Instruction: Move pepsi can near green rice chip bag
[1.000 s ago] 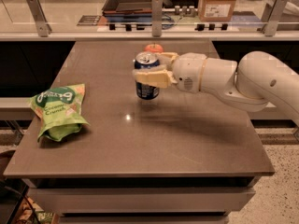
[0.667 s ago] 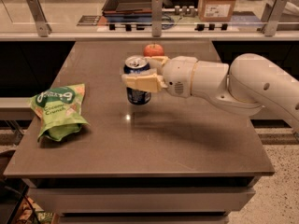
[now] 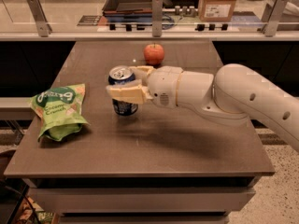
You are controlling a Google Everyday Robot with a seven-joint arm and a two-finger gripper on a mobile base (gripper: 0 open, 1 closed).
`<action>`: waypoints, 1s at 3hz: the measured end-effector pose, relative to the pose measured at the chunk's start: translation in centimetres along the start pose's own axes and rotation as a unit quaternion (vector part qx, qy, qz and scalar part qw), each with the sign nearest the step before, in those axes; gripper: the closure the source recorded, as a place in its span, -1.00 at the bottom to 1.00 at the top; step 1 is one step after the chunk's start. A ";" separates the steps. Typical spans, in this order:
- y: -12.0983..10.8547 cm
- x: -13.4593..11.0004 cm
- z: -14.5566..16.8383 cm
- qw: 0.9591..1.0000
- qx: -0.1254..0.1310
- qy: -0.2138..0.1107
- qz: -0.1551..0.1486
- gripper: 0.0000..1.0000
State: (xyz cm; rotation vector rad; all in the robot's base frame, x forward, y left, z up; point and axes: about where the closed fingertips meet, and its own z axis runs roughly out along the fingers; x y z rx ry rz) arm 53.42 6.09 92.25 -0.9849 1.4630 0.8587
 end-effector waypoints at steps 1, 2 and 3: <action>1.1 0.9 0.9 1.000 -0.010 -0.007 -0.001 1.00; 1.9 1.8 1.7 1.000 -0.019 -0.012 0.003 1.00; 2.5 2.5 2.4 1.000 -0.028 -0.012 0.008 1.00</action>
Offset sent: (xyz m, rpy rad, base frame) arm -0.0154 0.0268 -0.0346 0.0443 0.0094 0.0512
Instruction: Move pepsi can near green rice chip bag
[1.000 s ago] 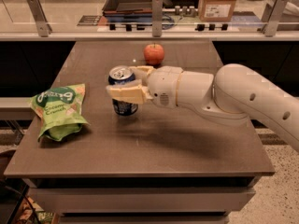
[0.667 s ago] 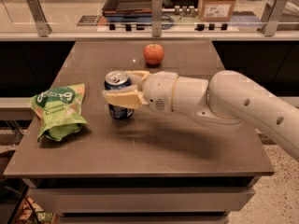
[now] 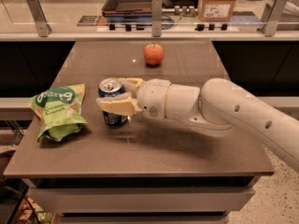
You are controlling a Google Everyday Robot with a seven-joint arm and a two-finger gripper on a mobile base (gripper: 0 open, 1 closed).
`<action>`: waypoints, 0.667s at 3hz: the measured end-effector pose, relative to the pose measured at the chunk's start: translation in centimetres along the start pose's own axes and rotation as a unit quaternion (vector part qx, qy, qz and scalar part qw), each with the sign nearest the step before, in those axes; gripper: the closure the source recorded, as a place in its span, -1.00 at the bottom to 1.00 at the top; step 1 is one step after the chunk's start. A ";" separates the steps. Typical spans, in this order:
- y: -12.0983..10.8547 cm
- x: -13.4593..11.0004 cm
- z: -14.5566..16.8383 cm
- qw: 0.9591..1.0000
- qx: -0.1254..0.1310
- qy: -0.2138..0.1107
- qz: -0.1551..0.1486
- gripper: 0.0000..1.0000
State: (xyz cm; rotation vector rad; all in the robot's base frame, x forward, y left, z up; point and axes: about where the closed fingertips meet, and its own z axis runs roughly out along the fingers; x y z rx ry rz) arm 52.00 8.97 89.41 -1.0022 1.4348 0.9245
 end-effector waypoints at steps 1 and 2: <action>0.1 -0.1 0.1 1.000 -0.002 0.000 -0.001 0.66; 0.3 -0.2 0.3 1.000 -0.003 0.000 -0.002 0.17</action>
Offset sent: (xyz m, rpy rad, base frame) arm -0.0007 0.0014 0.0006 -0.0004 -0.0010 0.0026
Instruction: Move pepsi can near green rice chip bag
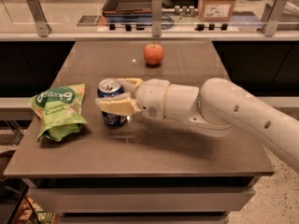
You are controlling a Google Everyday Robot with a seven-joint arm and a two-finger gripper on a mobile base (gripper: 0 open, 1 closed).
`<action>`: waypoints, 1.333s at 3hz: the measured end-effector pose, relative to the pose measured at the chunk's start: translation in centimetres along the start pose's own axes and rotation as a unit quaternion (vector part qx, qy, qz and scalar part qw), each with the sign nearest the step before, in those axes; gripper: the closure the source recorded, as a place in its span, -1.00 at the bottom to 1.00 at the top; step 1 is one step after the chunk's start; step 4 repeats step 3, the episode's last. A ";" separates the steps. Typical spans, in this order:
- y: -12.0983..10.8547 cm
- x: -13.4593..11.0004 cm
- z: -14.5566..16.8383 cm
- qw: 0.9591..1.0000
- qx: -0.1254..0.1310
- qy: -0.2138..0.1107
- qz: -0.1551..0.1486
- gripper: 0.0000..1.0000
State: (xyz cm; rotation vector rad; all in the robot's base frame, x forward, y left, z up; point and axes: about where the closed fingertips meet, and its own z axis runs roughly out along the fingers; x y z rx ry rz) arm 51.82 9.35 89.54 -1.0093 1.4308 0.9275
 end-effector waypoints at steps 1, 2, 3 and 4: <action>0.2 -0.1 0.2 1.000 -0.002 0.000 -0.001 -0.28; 0.3 -0.1 0.3 1.000 -0.003 0.000 -0.001 -0.74; 0.4 -0.2 0.4 1.000 -0.005 0.000 -0.002 -1.00; 0.4 -0.2 0.4 1.000 -0.005 0.000 -0.002 -1.00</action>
Offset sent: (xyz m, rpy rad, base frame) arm -0.0007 0.0015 0.0004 -0.0004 -0.0008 0.0028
